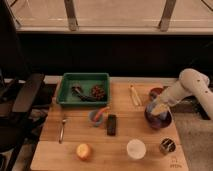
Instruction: Place sponge in purple bowl
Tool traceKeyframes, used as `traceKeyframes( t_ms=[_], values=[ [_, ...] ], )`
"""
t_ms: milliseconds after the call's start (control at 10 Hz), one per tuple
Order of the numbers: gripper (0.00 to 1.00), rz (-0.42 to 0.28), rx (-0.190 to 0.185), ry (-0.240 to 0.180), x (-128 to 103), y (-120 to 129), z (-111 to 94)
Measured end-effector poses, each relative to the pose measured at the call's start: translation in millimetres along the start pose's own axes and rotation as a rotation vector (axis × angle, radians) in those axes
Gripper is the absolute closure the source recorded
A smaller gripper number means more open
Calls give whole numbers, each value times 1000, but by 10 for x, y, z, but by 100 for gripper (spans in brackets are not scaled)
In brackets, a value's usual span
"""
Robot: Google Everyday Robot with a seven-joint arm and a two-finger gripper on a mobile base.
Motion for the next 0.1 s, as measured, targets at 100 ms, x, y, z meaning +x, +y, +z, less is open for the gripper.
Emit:
traceKeyframes(
  t_ms=[100],
  values=[
    [35, -2, 0, -1, -8, -1, 1]
  ],
)
